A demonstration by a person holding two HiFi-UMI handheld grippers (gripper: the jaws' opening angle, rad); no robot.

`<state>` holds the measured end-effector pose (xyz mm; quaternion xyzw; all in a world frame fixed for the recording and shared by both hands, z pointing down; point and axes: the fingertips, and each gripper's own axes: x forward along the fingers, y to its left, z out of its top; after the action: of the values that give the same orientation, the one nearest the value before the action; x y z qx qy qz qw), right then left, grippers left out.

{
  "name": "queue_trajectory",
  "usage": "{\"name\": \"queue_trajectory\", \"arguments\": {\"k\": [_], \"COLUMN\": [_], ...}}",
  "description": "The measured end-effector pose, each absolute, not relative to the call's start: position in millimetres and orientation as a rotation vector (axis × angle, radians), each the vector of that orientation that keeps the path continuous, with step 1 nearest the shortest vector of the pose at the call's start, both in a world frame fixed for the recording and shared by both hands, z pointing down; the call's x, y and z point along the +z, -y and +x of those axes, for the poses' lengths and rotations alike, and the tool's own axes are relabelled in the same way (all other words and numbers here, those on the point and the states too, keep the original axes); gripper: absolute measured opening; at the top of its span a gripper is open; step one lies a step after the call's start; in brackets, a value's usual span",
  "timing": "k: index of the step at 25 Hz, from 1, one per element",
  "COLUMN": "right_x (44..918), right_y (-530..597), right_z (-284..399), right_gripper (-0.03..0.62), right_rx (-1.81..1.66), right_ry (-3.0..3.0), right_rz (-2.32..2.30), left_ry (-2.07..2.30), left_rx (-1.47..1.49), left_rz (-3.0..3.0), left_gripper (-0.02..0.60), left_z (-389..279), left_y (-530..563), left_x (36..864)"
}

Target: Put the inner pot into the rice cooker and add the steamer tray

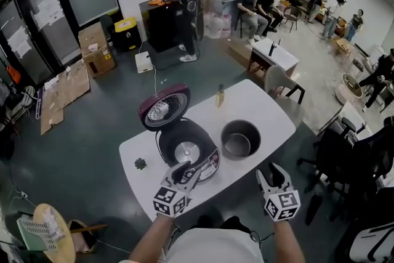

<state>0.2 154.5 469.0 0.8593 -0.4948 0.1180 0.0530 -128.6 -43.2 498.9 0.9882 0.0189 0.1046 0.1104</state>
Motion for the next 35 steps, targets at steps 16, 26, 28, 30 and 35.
{"name": "queue_trajectory", "arguments": {"k": [16,26,28,30,35], "right_x": [501,530,540,554,591], "right_y": [-133,-113,-110,-106,-96], "right_z": [111,193,207,219,246], "right_gripper": [0.204,0.204,0.204,0.204,0.204], "right_rx": [0.437,0.496,0.523,0.55,0.615], "right_ry": [1.627,1.749,1.773,1.795,1.839], "right_rz": [2.52,2.362,2.322,2.282,2.19], "left_ry": [0.08,0.182,0.209,0.241,0.335], "left_rx": [0.399,0.477,0.51,0.549,0.637], "left_rz": [2.858,2.818,2.799,2.779,2.717], "left_gripper": [0.193,0.195,0.198,0.201,0.21], "left_z": [-41,44,59,75,108], "left_y": [36,27,25,24,20], "left_x": [530,556,566,581,619]}}
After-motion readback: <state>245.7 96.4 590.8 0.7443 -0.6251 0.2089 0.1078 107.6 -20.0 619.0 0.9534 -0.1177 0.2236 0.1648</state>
